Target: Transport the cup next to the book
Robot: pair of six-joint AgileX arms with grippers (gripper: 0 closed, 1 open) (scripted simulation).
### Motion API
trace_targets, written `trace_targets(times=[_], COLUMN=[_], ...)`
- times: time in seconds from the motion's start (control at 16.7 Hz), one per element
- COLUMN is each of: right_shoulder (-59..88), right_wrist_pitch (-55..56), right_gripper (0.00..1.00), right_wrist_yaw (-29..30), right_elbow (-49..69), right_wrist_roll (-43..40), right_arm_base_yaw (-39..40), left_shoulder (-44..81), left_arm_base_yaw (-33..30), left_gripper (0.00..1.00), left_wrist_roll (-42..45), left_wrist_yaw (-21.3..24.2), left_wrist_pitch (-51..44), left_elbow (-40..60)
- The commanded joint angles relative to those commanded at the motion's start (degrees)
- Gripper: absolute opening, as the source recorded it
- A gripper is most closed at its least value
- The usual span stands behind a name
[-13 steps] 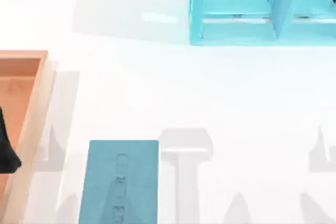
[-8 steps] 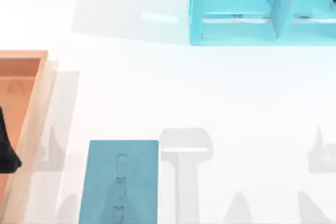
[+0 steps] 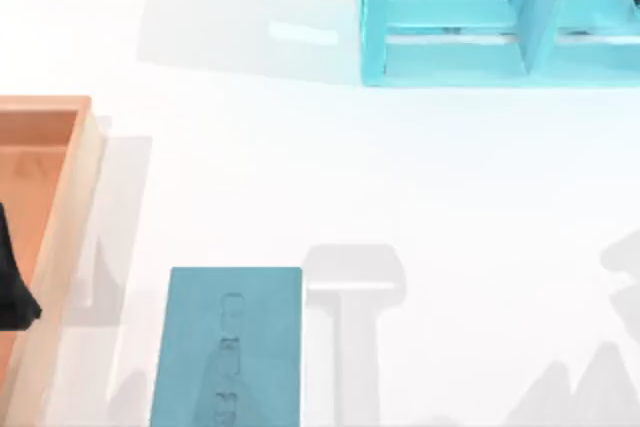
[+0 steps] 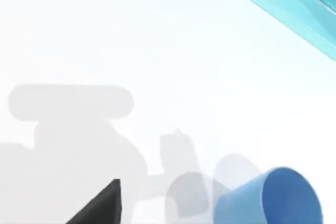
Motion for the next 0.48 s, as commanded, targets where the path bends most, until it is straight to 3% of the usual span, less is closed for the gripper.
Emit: trace_targets(times=[0.18, 0.48], right_shoulder=[12.6, 27.4], right_wrist_pitch=[-7.7, -19.2], right_gripper=[1.0, 1.0], right_wrist_yaw=[0.4, 0.5], right_elbow=[8.0, 20.4], right_wrist_roll=[-13.5, -28.0], right_arm_base_yaw=[-3.0, -8.5], left_shoulder=[0.0, 0.0], left_arm_base_yaw=[0.0, 0.0], left_gripper=[1.0, 1.0], left_wrist_roll=[0.0, 0.0], left_wrist_yaw=[0.0, 0.0], left_wrist_pitch=[0.0, 0.0], left_elbow=[0.0, 0.0])
